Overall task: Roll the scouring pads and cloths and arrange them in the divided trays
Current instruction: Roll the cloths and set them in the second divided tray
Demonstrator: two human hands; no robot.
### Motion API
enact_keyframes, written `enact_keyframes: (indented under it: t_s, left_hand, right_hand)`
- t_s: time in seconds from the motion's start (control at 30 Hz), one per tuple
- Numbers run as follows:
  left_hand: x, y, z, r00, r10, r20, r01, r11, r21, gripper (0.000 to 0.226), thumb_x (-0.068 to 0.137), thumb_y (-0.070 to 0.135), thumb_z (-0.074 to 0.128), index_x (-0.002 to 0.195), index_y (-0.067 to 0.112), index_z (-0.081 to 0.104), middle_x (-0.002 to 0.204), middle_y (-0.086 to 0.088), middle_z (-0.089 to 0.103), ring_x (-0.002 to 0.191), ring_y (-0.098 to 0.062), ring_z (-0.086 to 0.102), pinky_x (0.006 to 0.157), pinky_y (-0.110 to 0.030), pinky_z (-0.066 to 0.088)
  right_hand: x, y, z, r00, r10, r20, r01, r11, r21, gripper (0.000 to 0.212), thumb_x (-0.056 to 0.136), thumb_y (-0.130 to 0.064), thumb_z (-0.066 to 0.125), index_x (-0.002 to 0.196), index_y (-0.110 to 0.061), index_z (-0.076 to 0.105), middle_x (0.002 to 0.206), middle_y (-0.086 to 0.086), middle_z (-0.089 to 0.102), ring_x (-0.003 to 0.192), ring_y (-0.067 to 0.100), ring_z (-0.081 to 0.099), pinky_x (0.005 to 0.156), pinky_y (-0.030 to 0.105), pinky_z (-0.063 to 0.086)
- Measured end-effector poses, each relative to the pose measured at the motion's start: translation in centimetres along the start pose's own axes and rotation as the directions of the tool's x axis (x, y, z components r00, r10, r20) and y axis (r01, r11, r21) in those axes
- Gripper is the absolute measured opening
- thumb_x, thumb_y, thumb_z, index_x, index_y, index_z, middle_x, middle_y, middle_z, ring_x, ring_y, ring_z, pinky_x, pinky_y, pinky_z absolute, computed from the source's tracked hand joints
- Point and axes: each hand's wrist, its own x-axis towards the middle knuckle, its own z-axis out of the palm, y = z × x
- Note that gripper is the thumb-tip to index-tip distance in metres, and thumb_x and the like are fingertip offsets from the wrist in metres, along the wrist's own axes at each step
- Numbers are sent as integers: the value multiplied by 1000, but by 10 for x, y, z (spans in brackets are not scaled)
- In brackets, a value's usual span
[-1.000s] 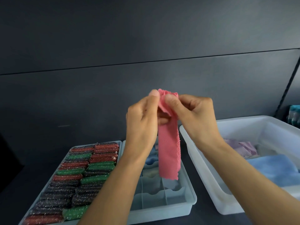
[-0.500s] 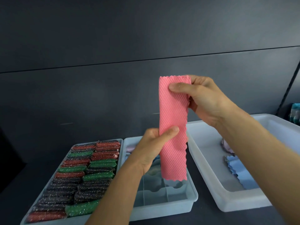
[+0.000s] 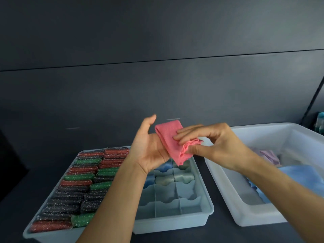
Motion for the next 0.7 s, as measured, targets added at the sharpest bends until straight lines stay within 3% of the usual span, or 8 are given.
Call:
enact_keyframes:
  t_s: [0.13, 0.2, 0.3, 0.37, 0.43, 0.53, 0.6, 0.7]
  left_hand:
    - [9, 0, 1, 986, 45, -162, -22, 989, 145, 48, 99, 30, 46, 133, -2, 53, 110, -20, 67, 100, -29, 64, 84, -45, 55]
    - [11, 0, -2, 976, 52, -211, -22, 990, 142, 36, 102, 23, 39, 120, 0, 60, 94, -15, 71, 87, -24, 66, 78, -40, 58]
    - [9, -3, -4, 981, 25, -193, 5, 988, 156, 30, 102, 19, 38, 113, 4, 62, 93, -14, 69, 94, -24, 63, 93, -43, 51]
    - [9, -11, -2, 978, 46, -201, 2, 973, 231, 34, 102, 25, 41, 123, 5, 59, 109, -16, 69, 107, -25, 62, 98, -48, 48]
    - [7, -18, -5, 971, 130, -201, -38, 912, 408, 53, 98, 53, 40, 128, 14, 60, 123, -10, 68, 118, -24, 61, 103, -49, 46]
    - [1, -22, -8, 985, 166, -45, -117, 839, 531, 91, 74, 84, 29, 132, 20, 59, 130, -6, 65, 125, -23, 58, 107, -51, 41]
    - [-7, -23, -3, 977, 209, 33, -190, 800, 569, 85, 73, 79, 45, 129, 18, 60, 125, -8, 67, 119, -24, 62, 95, -48, 51]
    - [-11, -26, 5, 920, 392, -3, -323, 762, 561, 51, 78, 43, 72, 115, 8, 65, 111, -14, 72, 105, -31, 68, 84, -44, 58]
  right_hand:
    - [-6, 9, 3, 998, -40, 50, 47, 987, -156, 40, 65, -13, 88, 101, -14, 74, 118, -9, 68, 125, 7, 52, 107, 29, 40]
    - [-6, 18, 3, 980, -130, 150, 187, 860, -475, 65, 63, -28, 87, 123, -22, 62, 137, -11, 54, 133, 6, 42, 108, 28, 37]
    - [-1, 31, 8, 938, -328, 113, 320, 693, -646, 45, 73, -21, 76, 117, -21, 64, 134, -6, 58, 128, 15, 49, 95, 39, 45]
    - [1, 21, 15, 942, -311, -128, 225, 865, -448, 24, 75, -8, 71, 94, -24, 72, 108, -4, 70, 108, 8, 58, 86, 27, 49]
    - [7, 7, 17, 954, -25, -298, 26, 1000, 1, 29, 78, 0, 72, 78, -29, 71, 81, -3, 69, 76, -3, 60, 68, 12, 48]
    - [17, 4, 11, 934, 276, -228, -182, 915, 360, 12, 79, 0, 71, 82, -12, 70, 72, -3, 72, 64, 5, 65, 58, 18, 49]
    - [19, 5, 10, 913, 367, -178, -266, 867, 422, 5, 80, -7, 71, 85, -7, 69, 75, 3, 72, 65, 14, 65, 56, 24, 49]
    - [17, 7, 13, 904, 398, -159, -297, 849, 437, 17, 82, -15, 70, 91, 0, 67, 74, 14, 61, 61, 23, 53, 50, 26, 40]
